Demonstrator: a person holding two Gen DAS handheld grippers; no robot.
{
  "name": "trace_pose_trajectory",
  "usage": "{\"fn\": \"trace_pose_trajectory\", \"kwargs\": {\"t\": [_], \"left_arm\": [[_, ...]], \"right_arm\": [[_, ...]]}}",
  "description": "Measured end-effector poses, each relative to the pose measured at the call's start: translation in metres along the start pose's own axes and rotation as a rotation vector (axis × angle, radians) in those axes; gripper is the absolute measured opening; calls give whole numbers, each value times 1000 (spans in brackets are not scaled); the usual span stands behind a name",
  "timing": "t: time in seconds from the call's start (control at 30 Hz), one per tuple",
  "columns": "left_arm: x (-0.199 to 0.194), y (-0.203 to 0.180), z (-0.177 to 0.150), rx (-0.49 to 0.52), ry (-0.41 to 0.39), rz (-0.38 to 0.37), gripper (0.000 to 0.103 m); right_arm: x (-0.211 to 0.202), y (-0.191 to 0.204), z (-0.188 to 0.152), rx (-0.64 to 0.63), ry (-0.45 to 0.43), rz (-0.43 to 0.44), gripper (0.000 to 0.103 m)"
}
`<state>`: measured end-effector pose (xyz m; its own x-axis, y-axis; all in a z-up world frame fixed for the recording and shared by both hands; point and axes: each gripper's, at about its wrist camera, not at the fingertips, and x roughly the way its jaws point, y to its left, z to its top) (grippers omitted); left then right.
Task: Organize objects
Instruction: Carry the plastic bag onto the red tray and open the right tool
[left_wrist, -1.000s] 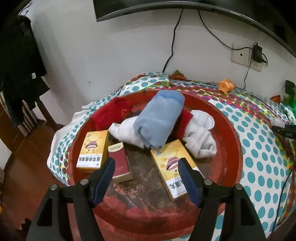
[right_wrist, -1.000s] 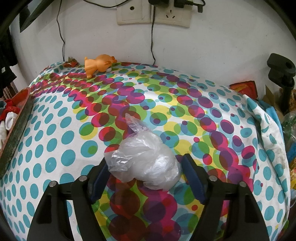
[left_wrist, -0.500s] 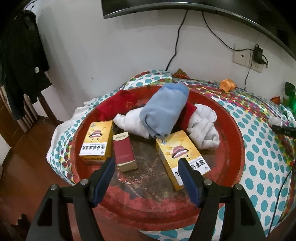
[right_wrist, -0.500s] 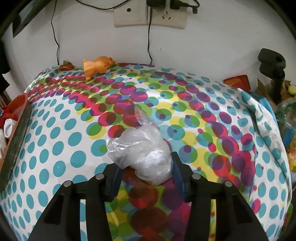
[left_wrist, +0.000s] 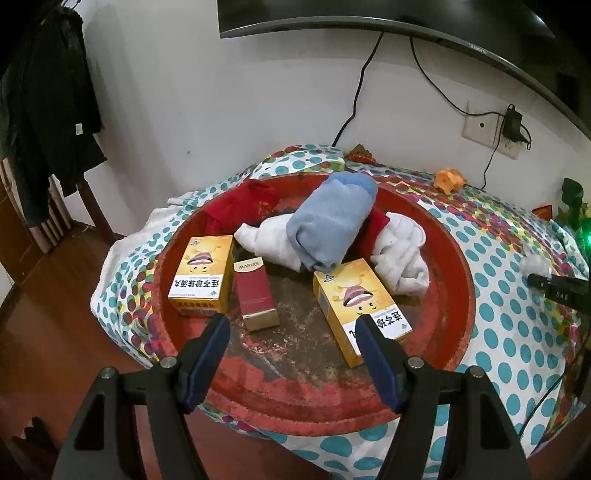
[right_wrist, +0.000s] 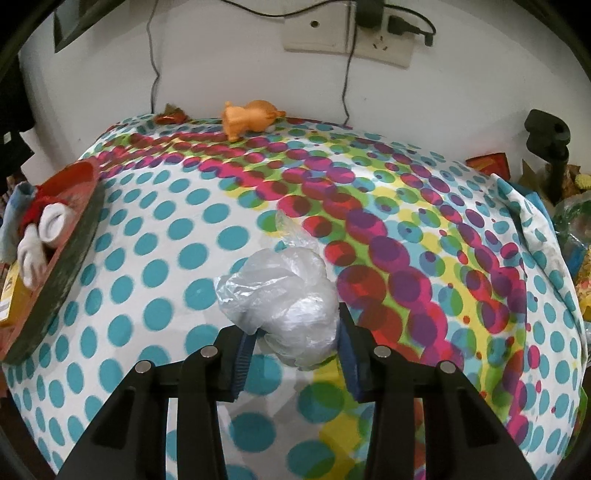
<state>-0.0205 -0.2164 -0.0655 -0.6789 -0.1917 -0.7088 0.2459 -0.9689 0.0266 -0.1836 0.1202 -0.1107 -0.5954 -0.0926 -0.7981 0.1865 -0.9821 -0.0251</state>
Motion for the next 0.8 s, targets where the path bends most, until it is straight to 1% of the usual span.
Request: {"fn": "trace_pose_trajectory", "kwargs": {"t": [0.17, 0.33, 0.5, 0.8], "left_arm": [[4, 3, -1, -4, 22, 2, 72], [6, 8, -1, -13, 38, 1, 72], [6, 16, 1, -25, 35, -5, 72], [10, 30, 4, -50, 43, 17, 72]], "right_arm": [[-12, 23, 0, -21, 0, 38, 39], [-26, 59, 4, -85, -16, 66, 39], [-36, 98, 13, -136, -29, 108, 39], [-29, 171, 30, -198, -14, 188, 39]]}}
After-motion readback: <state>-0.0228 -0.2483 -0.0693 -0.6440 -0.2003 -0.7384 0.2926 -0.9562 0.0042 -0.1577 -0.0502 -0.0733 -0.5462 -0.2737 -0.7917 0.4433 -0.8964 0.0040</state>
